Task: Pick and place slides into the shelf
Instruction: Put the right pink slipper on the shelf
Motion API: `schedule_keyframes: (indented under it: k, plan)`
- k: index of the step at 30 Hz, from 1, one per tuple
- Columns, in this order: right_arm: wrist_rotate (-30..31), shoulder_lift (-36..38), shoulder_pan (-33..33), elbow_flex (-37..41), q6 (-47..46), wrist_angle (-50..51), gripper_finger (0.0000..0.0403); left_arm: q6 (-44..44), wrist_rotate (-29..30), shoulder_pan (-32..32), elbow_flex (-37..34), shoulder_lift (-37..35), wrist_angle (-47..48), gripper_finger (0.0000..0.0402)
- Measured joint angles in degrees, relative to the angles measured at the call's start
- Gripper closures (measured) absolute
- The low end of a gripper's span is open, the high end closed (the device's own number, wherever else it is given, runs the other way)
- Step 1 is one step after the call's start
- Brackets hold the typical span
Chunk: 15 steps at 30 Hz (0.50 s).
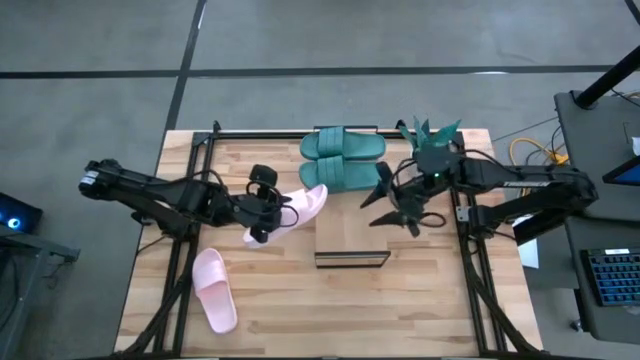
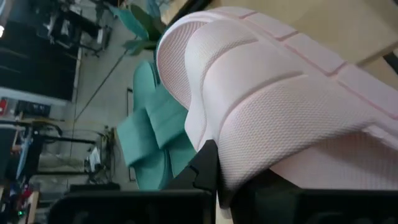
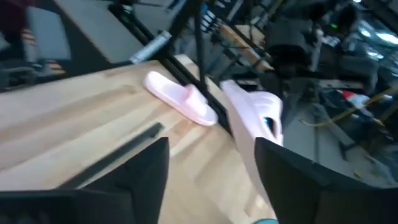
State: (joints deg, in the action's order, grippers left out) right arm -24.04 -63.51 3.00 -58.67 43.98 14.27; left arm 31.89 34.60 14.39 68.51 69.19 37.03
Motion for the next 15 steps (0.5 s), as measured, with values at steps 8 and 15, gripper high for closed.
schedule_keyframes:
  k: [8, 15]
  plan:
    - [6.2, -3.8, -0.5, -0.6, 1.3, -5.5, 0.0136, 3.5, -2.9, 0.0, 0.5, 1.9, -4.3, 0.0402]
    - [6.2, -5.6, -0.5, -2.1, 1.6, -5.7, 0.0150, 6.5, -2.6, 0.0, 0.5, 3.7, -8.1, 0.0402]
